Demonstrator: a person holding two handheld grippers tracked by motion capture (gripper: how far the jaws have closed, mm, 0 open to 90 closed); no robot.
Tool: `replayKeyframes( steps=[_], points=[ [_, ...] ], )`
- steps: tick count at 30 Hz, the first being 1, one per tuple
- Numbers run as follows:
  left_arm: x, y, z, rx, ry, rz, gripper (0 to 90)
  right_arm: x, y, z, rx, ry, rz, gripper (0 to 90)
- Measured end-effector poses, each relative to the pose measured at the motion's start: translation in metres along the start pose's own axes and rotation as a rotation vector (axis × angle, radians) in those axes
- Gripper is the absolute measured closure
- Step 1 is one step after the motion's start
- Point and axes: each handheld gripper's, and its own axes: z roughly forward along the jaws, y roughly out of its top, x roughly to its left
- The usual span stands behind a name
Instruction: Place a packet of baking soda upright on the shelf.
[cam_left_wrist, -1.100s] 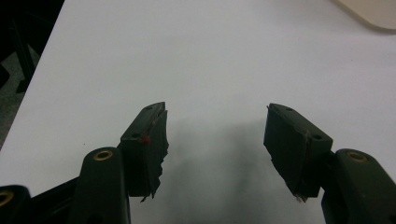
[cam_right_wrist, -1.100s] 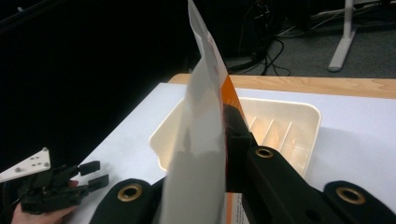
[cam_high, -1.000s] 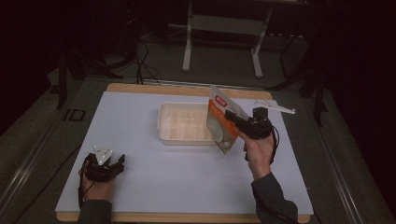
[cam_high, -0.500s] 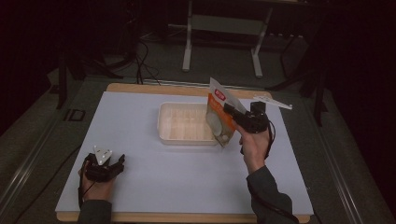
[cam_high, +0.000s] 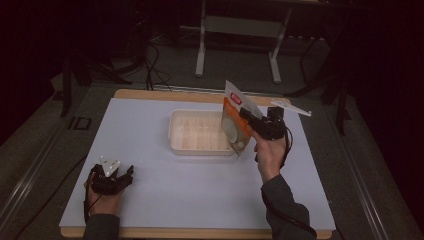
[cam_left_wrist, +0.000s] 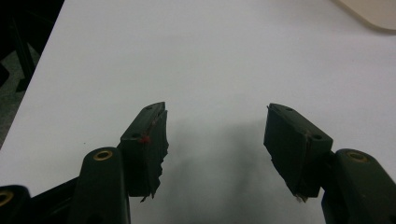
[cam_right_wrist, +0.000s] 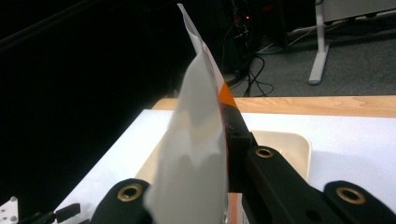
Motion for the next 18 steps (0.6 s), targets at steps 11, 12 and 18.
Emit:
replayKeyframes(
  steps=[11, 12, 18],
  points=[
    [0.000, 0.000, 0.000, 0.000, 0.001, 0.001, 39.3, -0.003, 0.002, 0.005, -0.016, -0.028, 0.007, 90.0],
    [0.000, 0.000, 0.000, 0.000, 0.001, 0.001, 39.3, -0.004, 0.001, 0.005, -0.018, -0.035, 0.002, 90.0],
    [0.000, 0.000, 0.000, -0.001, 0.001, -0.002, 39.3, -0.008, -0.001, 0.010, -0.032, -0.061, 0.001, 90.0]
  ],
)
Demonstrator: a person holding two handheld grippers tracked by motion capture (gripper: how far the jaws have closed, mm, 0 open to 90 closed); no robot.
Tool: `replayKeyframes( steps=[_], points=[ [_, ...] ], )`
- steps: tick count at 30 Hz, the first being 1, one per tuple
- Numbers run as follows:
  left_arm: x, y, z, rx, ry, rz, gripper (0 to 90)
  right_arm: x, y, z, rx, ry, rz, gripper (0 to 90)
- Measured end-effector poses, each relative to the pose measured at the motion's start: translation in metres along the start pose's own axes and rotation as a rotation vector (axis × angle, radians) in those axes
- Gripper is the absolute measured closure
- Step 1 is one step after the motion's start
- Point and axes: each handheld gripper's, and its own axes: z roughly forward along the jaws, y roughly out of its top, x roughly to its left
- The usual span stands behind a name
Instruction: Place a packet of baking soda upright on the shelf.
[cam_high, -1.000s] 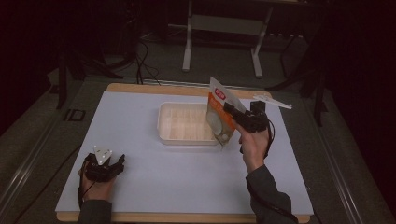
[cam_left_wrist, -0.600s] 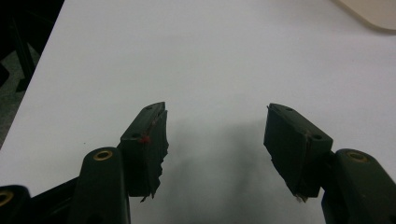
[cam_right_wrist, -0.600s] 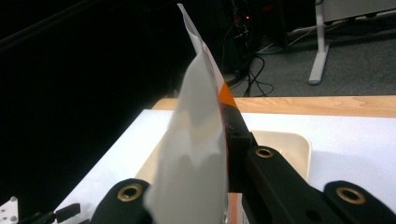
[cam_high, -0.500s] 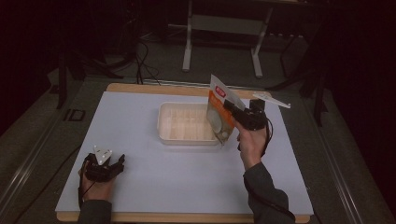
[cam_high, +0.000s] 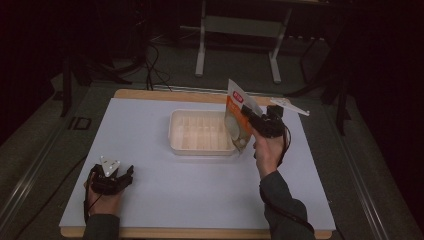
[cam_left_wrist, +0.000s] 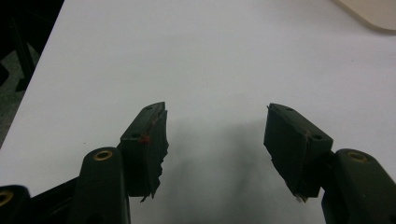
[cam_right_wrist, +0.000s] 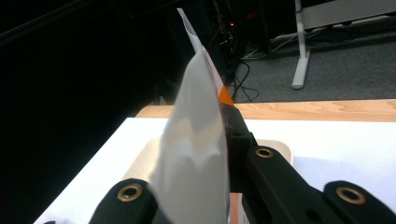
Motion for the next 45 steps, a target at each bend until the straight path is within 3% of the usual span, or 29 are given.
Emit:
replayKeyframes(
  steps=[16, 45],
  points=[
    [0.000, 0.000, 0.000, 0.000, 0.002, 0.000, 39.3, -0.001, 0.003, 0.012, -0.046, -0.036, 0.042, 90.0],
    [0.000, 0.000, 0.000, 0.000, 0.001, 0.001, 39.1, -0.004, -0.006, 0.039, -0.116, -0.123, 0.060, 90.0]
  ],
)
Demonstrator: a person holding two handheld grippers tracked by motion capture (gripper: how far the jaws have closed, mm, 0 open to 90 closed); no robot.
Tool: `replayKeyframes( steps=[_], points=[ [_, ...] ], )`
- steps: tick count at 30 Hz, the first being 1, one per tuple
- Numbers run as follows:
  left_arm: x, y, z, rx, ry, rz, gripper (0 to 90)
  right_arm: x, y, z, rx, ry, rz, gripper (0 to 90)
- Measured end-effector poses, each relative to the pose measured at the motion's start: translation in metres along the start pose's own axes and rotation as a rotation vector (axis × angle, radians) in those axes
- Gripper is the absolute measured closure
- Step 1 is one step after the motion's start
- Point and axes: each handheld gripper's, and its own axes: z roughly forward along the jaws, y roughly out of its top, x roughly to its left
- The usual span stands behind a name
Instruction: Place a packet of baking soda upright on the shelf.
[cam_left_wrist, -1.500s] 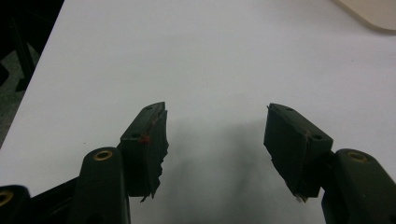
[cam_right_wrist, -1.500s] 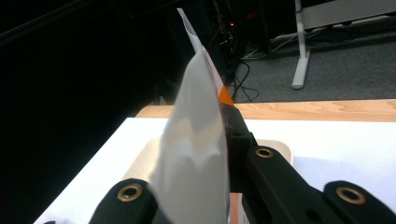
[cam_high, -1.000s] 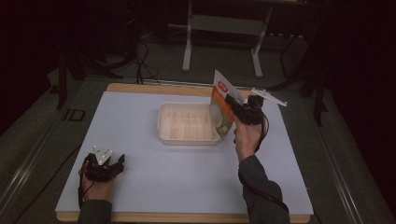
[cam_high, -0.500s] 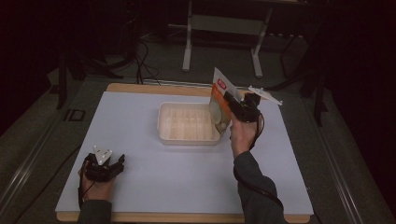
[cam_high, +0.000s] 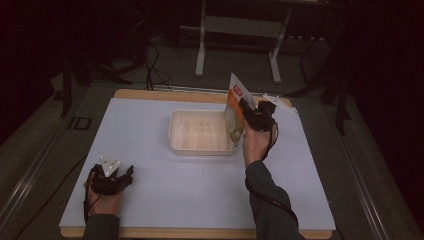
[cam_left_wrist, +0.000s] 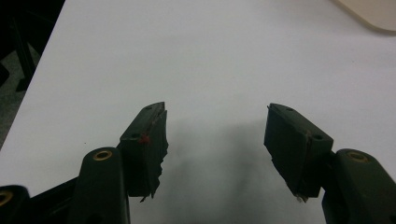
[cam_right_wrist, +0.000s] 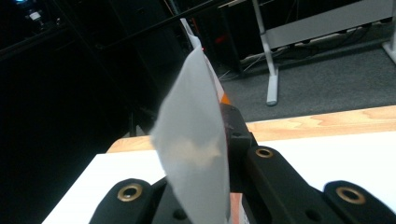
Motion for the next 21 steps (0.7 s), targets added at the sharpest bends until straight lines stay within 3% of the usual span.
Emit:
replayKeyframes(
  steps=[4, 21],
  points=[
    [0.000, 0.000, 0.000, 0.000, -0.001, -0.001, 39.1, 0.000, -0.003, 0.004, 0.001, -0.003, -0.025, 90.0],
    [0.000, 0.000, 0.000, 0.000, -0.001, 0.002, 39.0, -0.006, -0.015, 0.006, -0.025, -0.016, -0.016, 90.0]
  ],
)
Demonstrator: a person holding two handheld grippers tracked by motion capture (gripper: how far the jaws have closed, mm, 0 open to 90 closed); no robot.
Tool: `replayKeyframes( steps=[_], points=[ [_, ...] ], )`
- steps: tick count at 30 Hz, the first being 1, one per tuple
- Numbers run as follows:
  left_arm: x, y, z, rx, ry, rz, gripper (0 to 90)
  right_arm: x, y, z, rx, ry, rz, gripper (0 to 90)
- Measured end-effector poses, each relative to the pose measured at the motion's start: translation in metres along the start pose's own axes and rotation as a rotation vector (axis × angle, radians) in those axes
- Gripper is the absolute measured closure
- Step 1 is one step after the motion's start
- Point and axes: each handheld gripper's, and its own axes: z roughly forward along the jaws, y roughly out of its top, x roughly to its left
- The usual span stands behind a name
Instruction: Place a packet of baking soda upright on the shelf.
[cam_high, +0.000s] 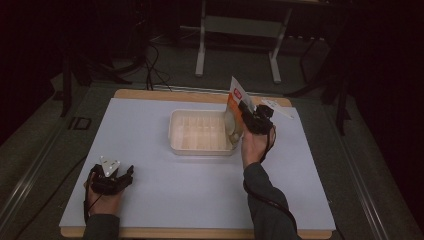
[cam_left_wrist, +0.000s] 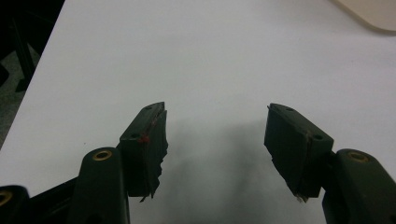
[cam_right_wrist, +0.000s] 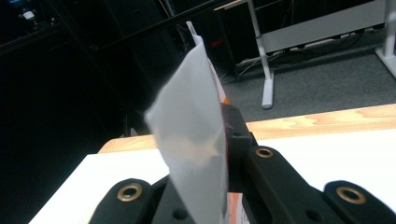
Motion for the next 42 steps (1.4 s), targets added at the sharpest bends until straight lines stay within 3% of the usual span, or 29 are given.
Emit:
replayKeyframes(
  steps=[21, 42],
  points=[
    [0.000, 0.000, 0.000, 0.002, 0.000, 0.001, 38.8, -0.010, -0.024, 0.002, 0.034, -0.031, -0.009, 90.0],
    [0.000, 0.000, 0.000, 0.000, 0.000, 0.000, 38.7, -0.010, -0.038, -0.004, 0.027, -0.022, -0.010, 90.0]
  ],
)
